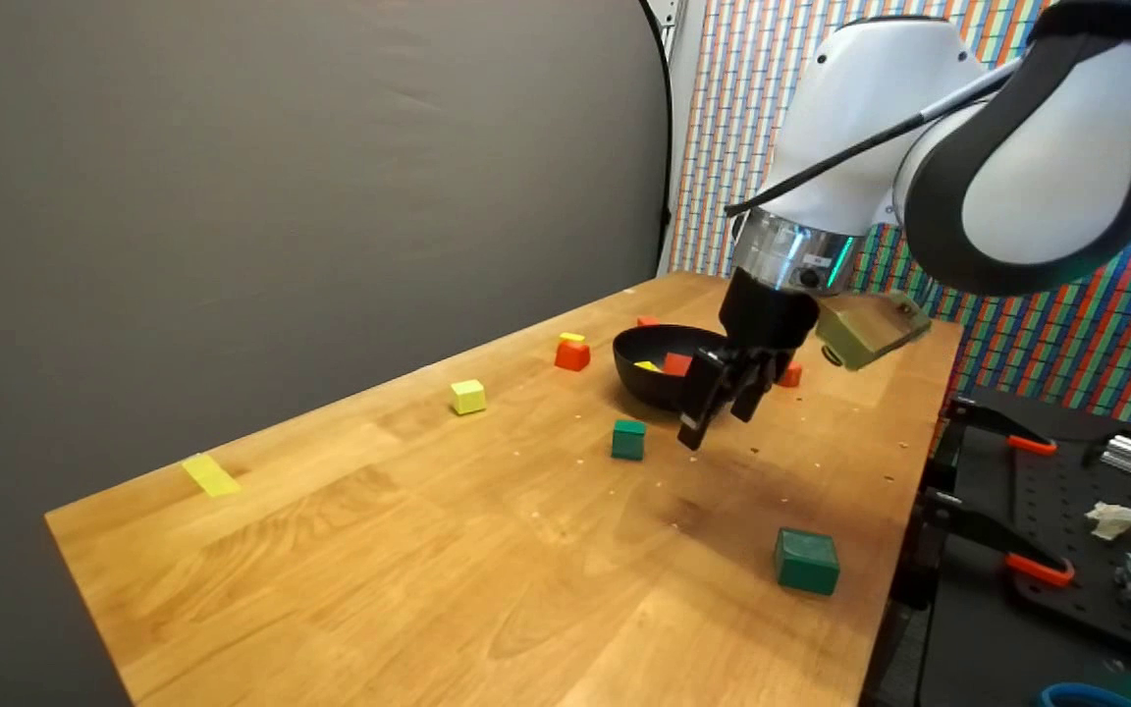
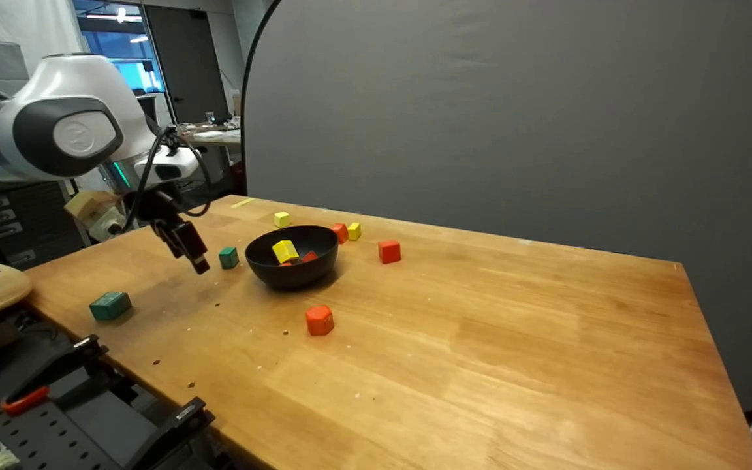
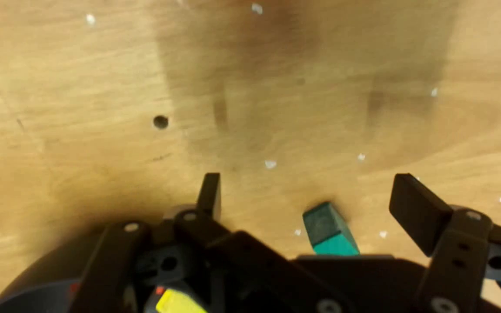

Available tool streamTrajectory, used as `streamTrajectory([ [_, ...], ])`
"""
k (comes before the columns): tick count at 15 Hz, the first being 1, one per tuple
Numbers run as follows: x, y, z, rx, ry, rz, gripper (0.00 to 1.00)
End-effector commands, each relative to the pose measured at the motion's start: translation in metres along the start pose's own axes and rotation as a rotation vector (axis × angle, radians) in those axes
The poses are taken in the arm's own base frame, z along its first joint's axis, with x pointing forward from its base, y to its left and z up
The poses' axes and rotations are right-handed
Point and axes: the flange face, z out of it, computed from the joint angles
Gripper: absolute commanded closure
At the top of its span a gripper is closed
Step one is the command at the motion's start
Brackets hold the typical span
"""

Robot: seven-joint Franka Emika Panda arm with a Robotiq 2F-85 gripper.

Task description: Remove the blocks from the bowl and put them on the table

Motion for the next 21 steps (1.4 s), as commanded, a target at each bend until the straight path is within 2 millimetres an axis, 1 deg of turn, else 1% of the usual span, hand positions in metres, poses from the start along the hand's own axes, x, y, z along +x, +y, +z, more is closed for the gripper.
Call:
streamTrajectory([
  [1,0.021,0.025,-0.034,0.029,0.050,0.050,0.00],
  [3,0.040,0.045,-0.044,0.033,0.090,0.116,0.00],
  [4,0.054,0.057,-0.048,0.026,0.119,0.174,0.00],
  [5,0.070,0.067,-0.046,-0.008,0.127,0.212,0.00],
  [6,0.054,0.057,-0.040,-0.001,0.105,0.153,0.00],
  [7,0.063,0.067,-0.042,-0.007,0.117,0.183,0.00],
  [8,0.067,0.073,-0.044,-0.010,0.123,0.198,0.00],
  [10,0.073,0.071,-0.046,-0.003,0.102,0.155,0.00],
  [11,0.079,0.073,-0.052,0.016,0.087,0.155,0.00],
  [12,0.083,0.075,-0.055,0.026,0.080,0.144,0.00],
  [14,0.100,0.084,-0.062,0.046,0.084,0.173,0.00],
  [15,0.106,0.087,-0.063,0.064,0.078,0.180,0.00],
  [17,0.121,0.092,-0.062,0.099,0.054,0.206,0.00],
  [19,0.136,0.095,-0.056,0.152,0.009,0.227,0.00],
  [20,0.142,0.096,-0.051,0.185,-0.016,0.243,0.00],
  [21,0.147,0.098,-0.040,0.210,-0.042,0.263,0.00],
])
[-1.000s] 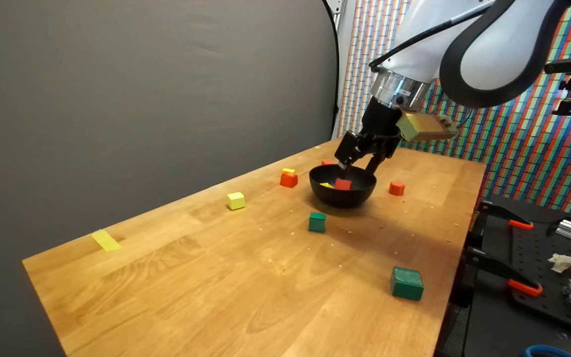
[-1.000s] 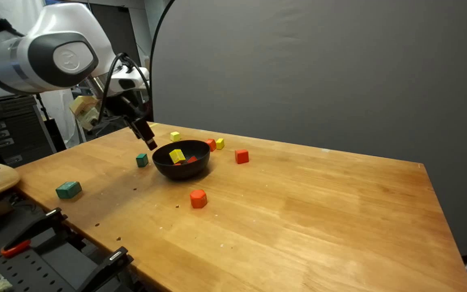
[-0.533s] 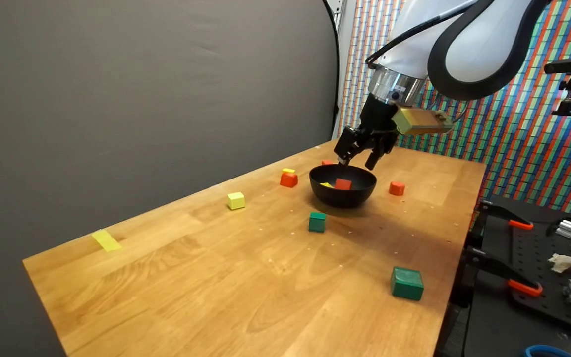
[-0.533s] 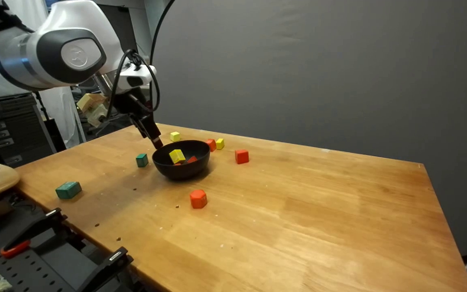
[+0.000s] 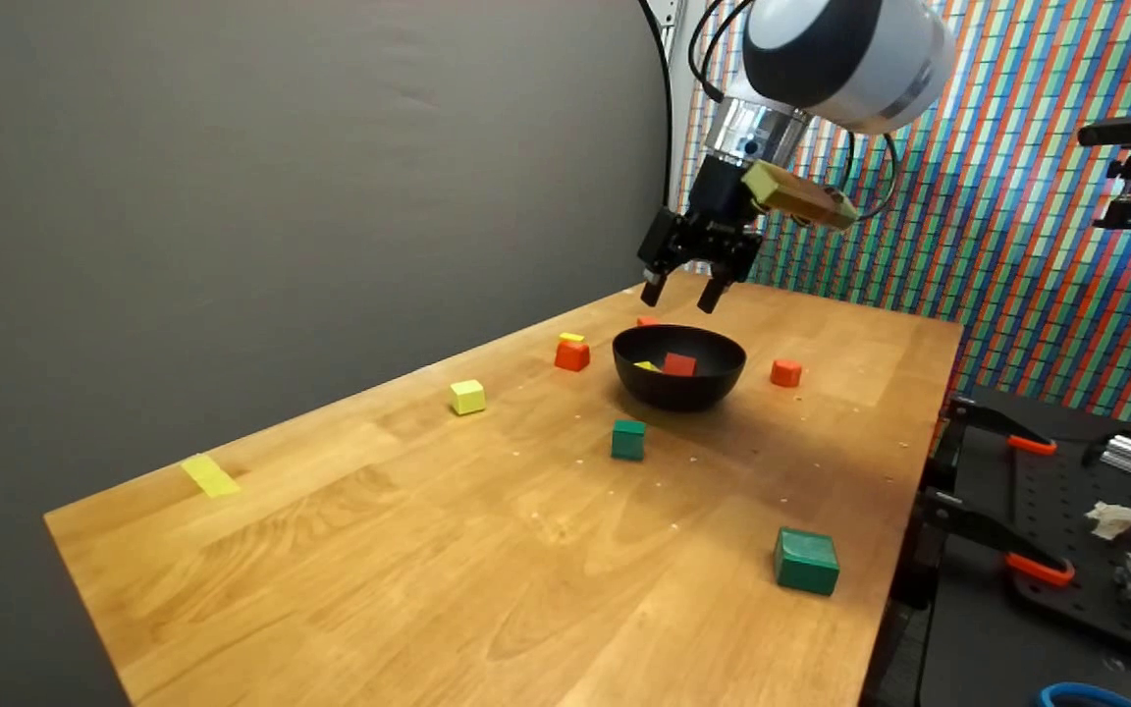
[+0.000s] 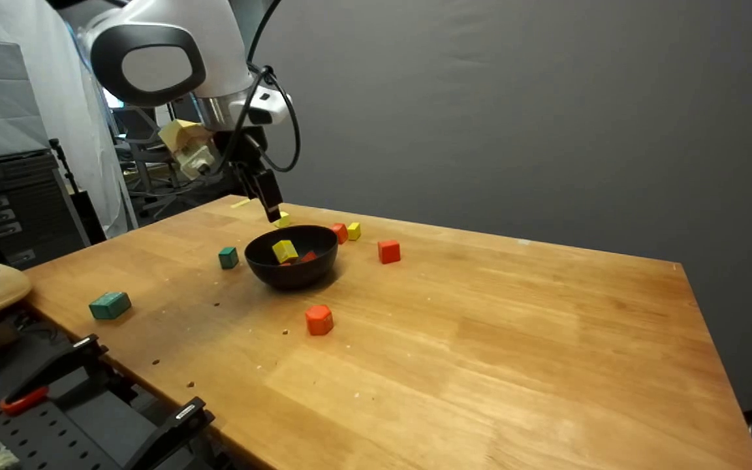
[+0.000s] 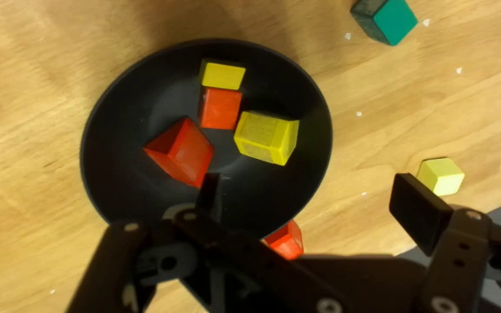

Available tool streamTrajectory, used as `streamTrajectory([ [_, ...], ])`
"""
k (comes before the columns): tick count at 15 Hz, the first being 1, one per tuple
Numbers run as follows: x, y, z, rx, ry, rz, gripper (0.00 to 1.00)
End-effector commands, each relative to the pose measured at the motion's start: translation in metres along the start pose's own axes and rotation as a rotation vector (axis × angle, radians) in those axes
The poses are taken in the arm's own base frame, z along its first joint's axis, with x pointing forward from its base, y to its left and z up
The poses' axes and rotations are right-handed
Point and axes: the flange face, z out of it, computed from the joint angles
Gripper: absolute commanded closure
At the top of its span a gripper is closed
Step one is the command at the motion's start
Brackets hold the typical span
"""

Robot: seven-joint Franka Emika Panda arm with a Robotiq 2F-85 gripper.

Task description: Remove the blocks from the bowl and put them on the table

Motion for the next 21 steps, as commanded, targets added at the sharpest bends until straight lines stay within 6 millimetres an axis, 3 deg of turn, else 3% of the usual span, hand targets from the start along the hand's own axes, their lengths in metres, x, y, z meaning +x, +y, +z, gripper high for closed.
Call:
streamTrajectory([
  [1,0.027,0.002,0.029,0.089,-0.077,0.049,0.00],
  [3,0.033,0.021,0.064,0.088,-0.095,0.097,0.00],
  [6,0.035,0.053,0.108,-0.052,-0.054,0.143,0.00],
  [7,0.026,0.048,0.080,0.011,-0.095,0.126,0.00],
  [9,0.028,0.057,0.103,-0.043,-0.088,0.128,0.00],
  [13,0.024,0.051,0.099,-0.046,-0.076,0.116,0.00],
  [14,0.023,0.049,0.099,-0.052,-0.078,0.108,0.25],
  [15,0.023,0.048,0.098,-0.052,-0.074,0.105,0.26],
  [21,0.023,0.038,0.085,-0.053,-0.007,0.095,0.74],
])
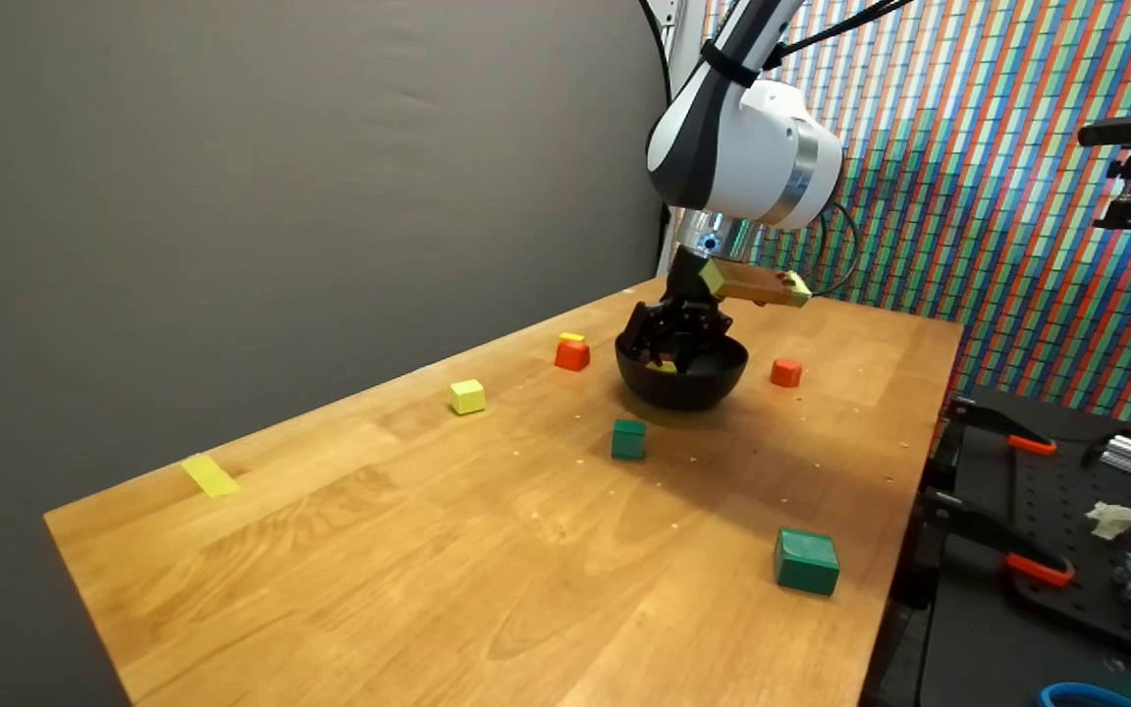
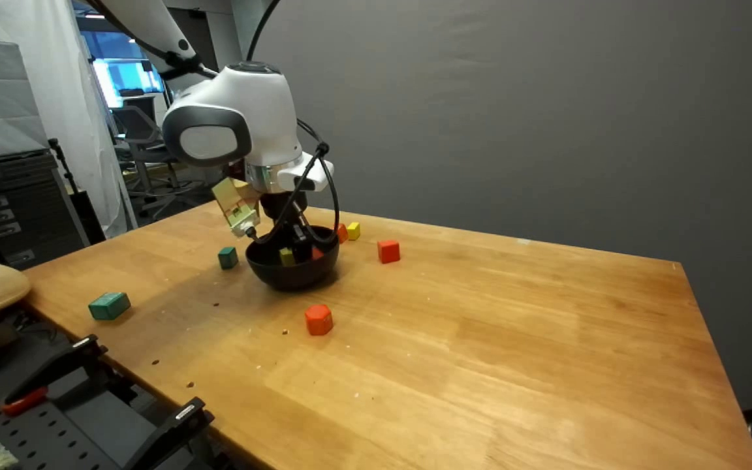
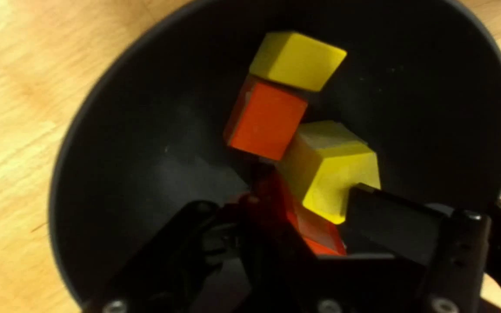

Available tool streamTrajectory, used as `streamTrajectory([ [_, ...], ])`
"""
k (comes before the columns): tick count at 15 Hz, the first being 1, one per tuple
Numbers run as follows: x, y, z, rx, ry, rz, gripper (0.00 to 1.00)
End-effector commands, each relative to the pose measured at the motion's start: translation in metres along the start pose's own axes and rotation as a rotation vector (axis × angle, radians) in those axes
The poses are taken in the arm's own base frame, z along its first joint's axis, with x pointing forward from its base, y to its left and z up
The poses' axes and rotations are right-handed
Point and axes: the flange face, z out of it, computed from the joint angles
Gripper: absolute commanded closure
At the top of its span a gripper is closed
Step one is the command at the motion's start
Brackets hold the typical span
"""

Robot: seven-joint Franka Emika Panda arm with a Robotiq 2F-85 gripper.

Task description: Remove the blocks from the bowl and put them on the table

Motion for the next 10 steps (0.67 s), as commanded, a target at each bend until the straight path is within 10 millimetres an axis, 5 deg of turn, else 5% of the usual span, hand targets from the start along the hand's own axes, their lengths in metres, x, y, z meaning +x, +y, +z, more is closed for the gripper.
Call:
streamTrajectory([
  [1,-0.005,-0.005,-0.021,0.001,0.067,0.005,0.83],
  [6,-0.015,-0.010,-0.052,0.019,0.123,-0.010,0.98],
  [8,-0.026,-0.014,-0.060,0.019,0.114,-0.023,0.90],
  [9,-0.031,-0.015,-0.064,0.020,0.107,-0.028,0.67],
  [10,-0.034,-0.015,-0.067,0.019,0.105,-0.026,0.65],
])
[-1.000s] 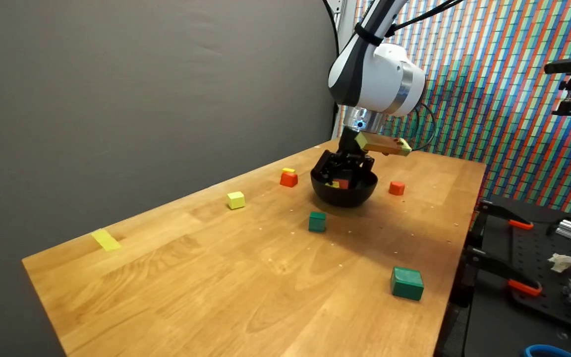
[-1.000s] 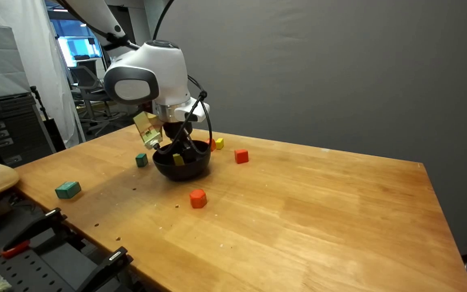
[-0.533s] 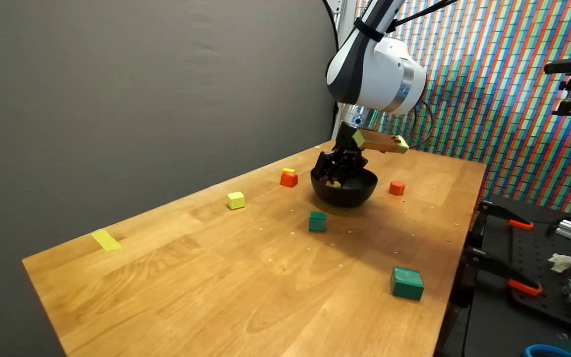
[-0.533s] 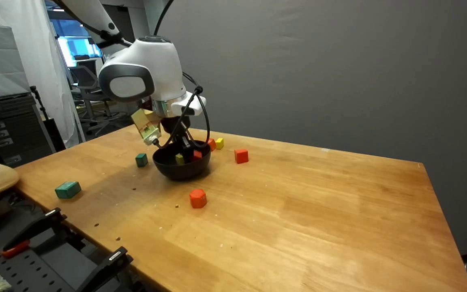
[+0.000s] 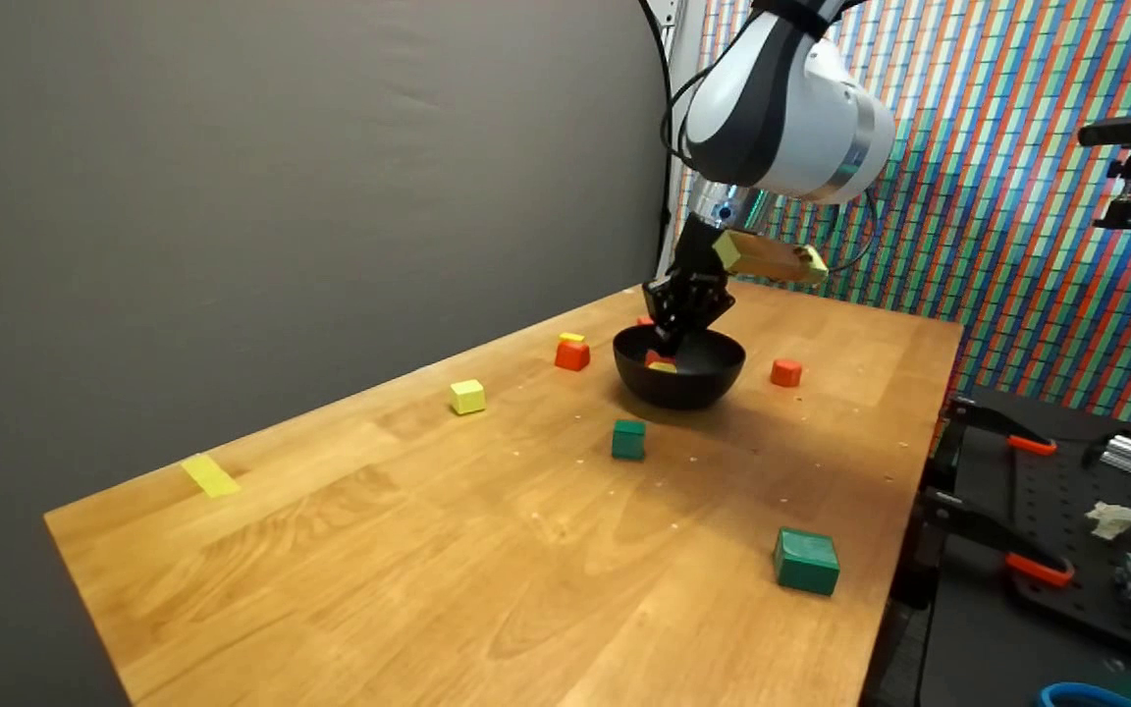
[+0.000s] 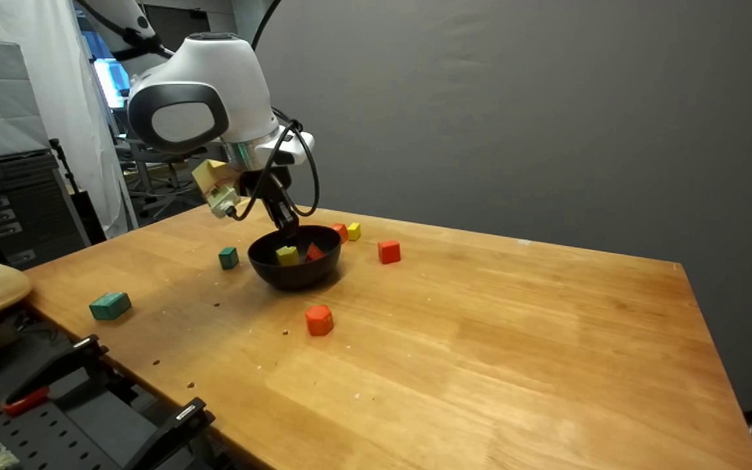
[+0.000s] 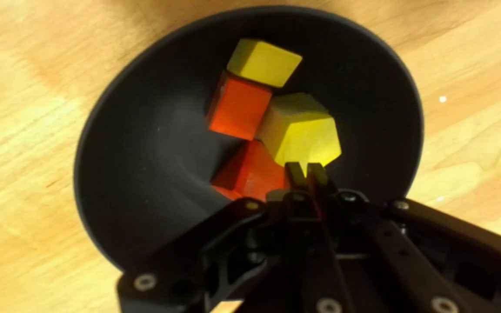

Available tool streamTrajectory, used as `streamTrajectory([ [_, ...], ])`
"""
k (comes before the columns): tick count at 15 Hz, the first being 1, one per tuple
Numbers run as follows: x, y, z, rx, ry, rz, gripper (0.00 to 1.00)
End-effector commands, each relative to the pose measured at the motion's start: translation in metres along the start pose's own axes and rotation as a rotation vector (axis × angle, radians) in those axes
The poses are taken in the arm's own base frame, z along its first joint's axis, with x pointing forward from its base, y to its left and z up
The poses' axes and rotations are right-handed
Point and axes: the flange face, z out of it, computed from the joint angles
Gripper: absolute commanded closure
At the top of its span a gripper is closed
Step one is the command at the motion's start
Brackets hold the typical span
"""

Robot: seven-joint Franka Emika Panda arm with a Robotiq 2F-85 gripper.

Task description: Remove the blocks from the bowl and put them on the table

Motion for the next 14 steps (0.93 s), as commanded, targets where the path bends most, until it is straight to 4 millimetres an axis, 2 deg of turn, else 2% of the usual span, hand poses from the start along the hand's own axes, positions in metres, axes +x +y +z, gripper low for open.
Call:
streamTrajectory([
  [1,-0.016,0.000,-0.030,0.019,0.005,0.002,0.58],
  [4,-0.020,-0.003,-0.036,0.018,-0.009,0.004,0.34],
  [8,-0.016,-0.005,-0.030,0.010,-0.023,0.026,0.04],
  [9,-0.015,-0.005,-0.025,0.013,-0.036,0.036,0.01],
  [14,-0.001,-0.007,-0.010,0.027,-0.072,0.095,0.00],
])
